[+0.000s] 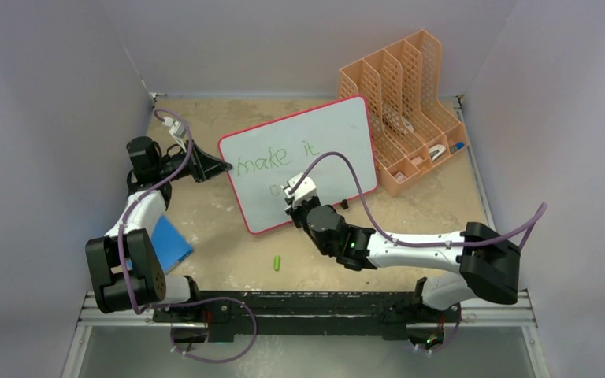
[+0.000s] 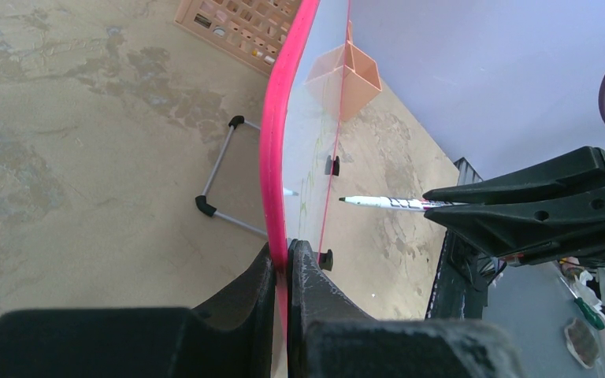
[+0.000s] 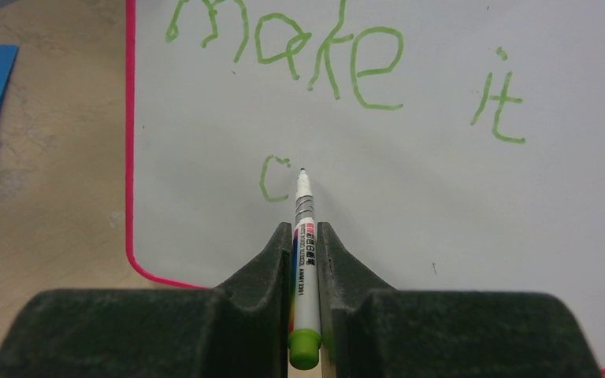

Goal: Write a sentence on the whiteboard

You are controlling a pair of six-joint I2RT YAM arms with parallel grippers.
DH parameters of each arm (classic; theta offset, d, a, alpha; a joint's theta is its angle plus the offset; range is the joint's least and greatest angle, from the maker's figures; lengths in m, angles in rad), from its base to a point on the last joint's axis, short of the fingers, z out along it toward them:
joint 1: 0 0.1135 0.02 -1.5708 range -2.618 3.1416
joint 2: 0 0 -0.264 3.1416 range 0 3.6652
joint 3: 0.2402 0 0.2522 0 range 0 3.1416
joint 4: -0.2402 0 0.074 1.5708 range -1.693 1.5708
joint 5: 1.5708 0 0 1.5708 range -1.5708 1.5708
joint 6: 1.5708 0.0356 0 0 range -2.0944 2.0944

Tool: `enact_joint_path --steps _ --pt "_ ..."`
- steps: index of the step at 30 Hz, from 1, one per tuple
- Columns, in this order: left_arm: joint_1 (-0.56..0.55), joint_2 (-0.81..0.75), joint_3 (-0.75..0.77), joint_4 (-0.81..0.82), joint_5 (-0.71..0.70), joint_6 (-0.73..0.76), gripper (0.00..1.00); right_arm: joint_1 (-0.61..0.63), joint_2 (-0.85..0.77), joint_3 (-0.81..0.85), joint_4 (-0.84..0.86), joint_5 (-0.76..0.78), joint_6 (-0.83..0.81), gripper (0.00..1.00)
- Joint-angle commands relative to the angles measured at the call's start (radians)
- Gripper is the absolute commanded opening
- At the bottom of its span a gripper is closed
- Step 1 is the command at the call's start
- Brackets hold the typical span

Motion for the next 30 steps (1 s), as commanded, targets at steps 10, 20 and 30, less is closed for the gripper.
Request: enact_joint_path --steps 10,20,30 --pt "-0.019 -0.021 0.011 0.000 -0.001 0.038 0.00 -0.020 0.028 0.030 0.040 0.057 -0.008 0.00" --pt "-0.019 -0.021 0.012 0.000 -0.001 0.038 0.00 -0.025 0.043 0.046 0.051 0.038 -0.015 0.00" --pt "-0.018 -0.021 0.012 0.000 -0.002 0.038 0.00 -0.025 0.049 0.054 0.063 0.027 -0.019 0.00"
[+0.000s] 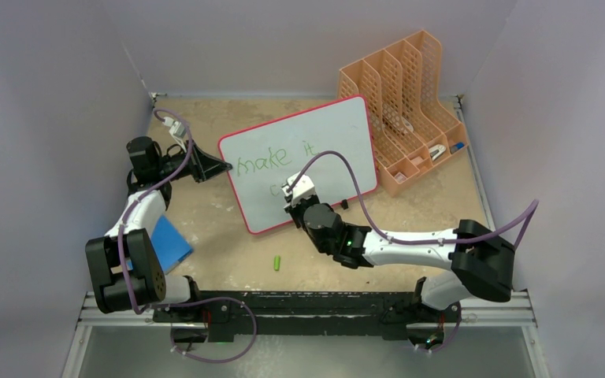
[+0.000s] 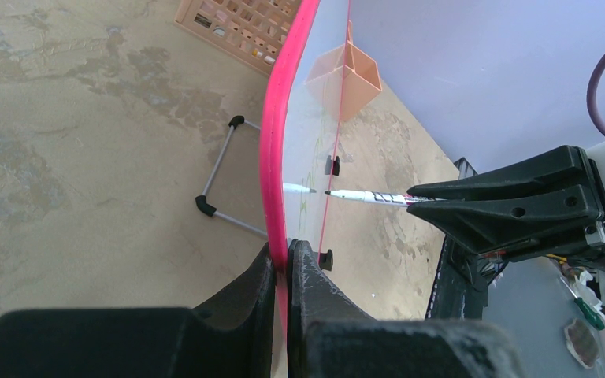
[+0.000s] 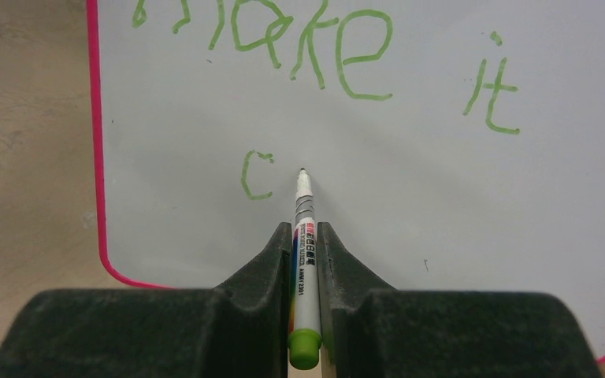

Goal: Write a sentence on the whiteboard

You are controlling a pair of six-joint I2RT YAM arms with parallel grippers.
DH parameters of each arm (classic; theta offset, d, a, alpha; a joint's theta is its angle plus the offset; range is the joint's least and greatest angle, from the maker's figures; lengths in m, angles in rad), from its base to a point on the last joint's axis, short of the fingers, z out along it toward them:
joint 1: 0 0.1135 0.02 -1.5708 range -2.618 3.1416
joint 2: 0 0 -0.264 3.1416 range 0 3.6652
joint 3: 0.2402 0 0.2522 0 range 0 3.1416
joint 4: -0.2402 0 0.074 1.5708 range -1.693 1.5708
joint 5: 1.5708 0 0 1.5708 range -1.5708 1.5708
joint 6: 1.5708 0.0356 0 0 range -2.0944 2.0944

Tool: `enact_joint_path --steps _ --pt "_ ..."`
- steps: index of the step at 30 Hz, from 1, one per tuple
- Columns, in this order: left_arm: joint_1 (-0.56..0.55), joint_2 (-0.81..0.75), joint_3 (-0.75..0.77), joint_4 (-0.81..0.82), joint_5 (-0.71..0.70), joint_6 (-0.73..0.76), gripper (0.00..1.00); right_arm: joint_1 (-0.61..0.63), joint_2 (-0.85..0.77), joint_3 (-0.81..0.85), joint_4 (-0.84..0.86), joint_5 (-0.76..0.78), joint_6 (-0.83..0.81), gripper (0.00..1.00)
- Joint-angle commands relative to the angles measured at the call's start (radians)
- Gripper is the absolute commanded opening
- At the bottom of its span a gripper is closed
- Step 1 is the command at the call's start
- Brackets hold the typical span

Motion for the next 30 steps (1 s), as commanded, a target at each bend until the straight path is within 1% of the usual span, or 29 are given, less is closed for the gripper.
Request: enact_joint_path --steps 1,16,30 --pt "-0.018 -0.021 0.012 0.000 -0.001 0.038 0.00 -0.006 0.007 0.049 0.064 0.007 -0.013 0.00" --pt "-0.018 -0.021 0.012 -0.001 0.000 0.038 0.00 -0.006 0.028 0.060 0.060 0.000 -0.017 0.00" --pt "-0.019 -0.021 0.012 0.000 0.000 0.038 0.00 -0.006 0.001 0.033 0.012 0.001 0.004 0.00"
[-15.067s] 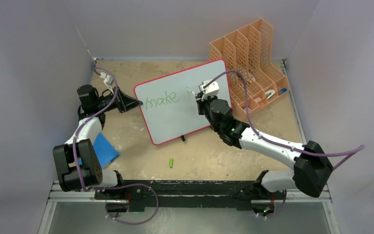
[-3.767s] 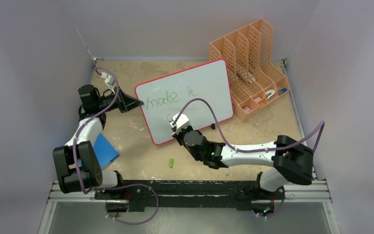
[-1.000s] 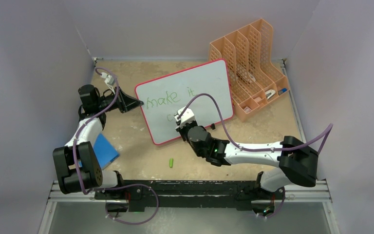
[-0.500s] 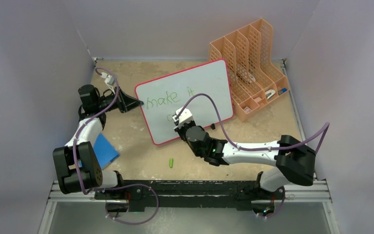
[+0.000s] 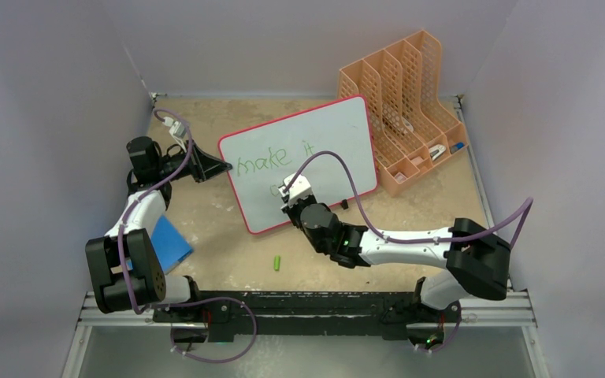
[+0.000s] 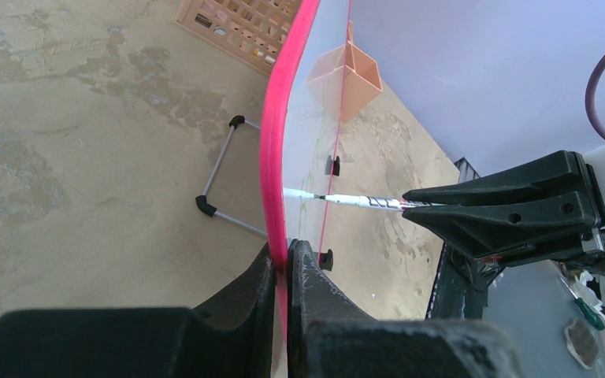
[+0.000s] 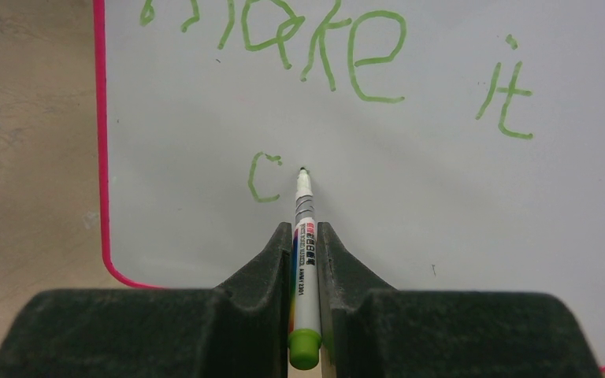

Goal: Write a sentence on the whiteboard

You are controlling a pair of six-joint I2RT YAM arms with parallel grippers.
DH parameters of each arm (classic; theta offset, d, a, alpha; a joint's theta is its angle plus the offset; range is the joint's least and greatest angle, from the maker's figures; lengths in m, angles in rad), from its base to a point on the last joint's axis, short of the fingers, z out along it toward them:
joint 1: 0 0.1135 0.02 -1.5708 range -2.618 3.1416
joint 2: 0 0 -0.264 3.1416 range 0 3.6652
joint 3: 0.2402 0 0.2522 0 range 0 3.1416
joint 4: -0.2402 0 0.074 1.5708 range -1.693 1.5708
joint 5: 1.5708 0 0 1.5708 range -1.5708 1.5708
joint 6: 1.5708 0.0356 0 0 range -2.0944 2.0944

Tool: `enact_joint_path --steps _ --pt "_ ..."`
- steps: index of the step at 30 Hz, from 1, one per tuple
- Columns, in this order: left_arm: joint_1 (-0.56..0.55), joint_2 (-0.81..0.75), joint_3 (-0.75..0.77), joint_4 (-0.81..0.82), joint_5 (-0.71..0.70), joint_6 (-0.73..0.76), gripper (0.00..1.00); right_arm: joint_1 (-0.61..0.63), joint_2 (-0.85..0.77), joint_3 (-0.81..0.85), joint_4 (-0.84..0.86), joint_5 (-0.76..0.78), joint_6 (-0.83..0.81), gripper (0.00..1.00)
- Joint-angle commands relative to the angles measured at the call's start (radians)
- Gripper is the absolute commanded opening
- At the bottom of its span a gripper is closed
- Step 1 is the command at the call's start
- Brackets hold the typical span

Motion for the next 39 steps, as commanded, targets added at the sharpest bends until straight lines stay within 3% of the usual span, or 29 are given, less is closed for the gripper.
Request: enact_joint_path --steps 1,39 --pt "-0.019 -0.021 0.012 0.001 0.001 0.038 0.00 -0.005 -0.028 0.013 0.005 0.004 0.011 0.00" --pt "-0.019 -0.021 0.010 0.001 0.001 0.038 0.00 -0.005 -0.068 -0.055 -0.070 0.013 0.054 0.00"
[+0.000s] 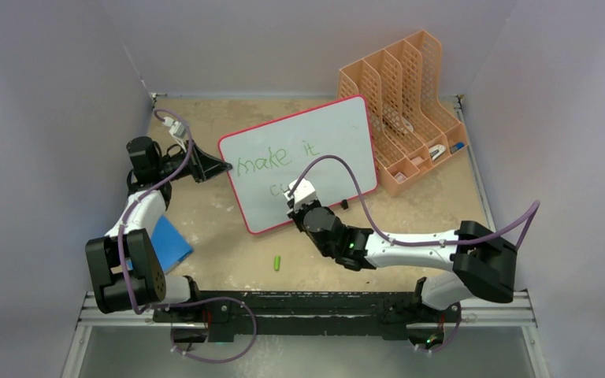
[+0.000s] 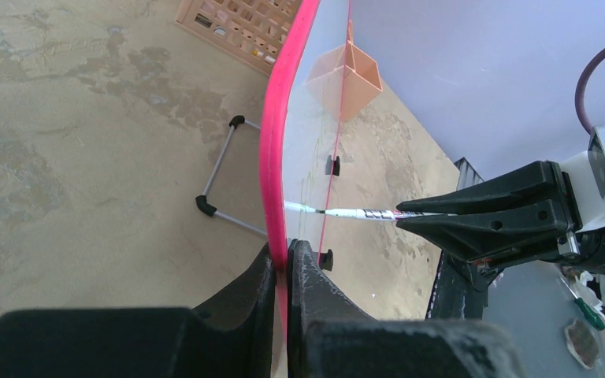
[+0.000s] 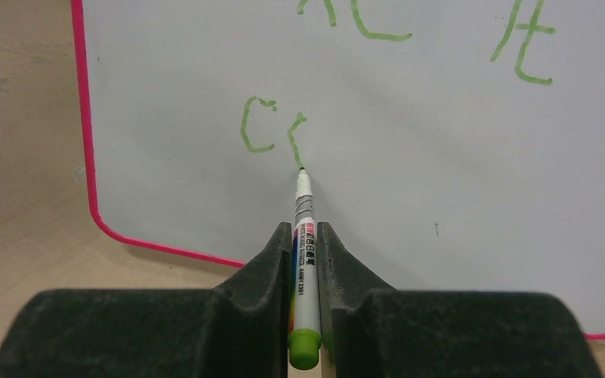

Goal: Write a sentence on the whiteboard

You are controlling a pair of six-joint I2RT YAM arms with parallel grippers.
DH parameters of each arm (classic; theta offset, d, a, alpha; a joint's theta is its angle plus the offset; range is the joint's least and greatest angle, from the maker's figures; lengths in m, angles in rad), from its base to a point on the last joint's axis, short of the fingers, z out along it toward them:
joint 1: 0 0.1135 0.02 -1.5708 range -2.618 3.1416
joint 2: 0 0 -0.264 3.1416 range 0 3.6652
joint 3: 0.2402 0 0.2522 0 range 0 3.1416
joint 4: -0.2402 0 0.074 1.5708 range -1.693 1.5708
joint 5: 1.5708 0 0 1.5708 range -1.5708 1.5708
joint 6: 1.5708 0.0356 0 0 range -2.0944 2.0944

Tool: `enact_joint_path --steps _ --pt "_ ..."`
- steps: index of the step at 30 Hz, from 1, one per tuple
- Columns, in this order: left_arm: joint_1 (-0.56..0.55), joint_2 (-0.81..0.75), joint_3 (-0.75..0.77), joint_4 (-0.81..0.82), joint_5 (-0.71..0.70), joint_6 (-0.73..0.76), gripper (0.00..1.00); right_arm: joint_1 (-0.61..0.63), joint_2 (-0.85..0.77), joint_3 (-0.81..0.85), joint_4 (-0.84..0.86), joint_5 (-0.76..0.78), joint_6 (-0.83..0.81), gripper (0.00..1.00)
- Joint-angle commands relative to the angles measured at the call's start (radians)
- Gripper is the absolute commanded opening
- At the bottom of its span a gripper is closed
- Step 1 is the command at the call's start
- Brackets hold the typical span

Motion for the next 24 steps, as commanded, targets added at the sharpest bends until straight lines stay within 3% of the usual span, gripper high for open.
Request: enact_joint_path --steps 1,24 --pt "-0.018 -0.020 0.011 0.000 0.002 0.038 0.00 -0.007 -0.025 -0.005 0.014 0.039 -0.001 0.00" --pt "-0.019 -0.021 0.010 0.000 0.002 0.040 0.00 -0.060 -0.020 0.038 0.040 0.055 -0.014 0.00"
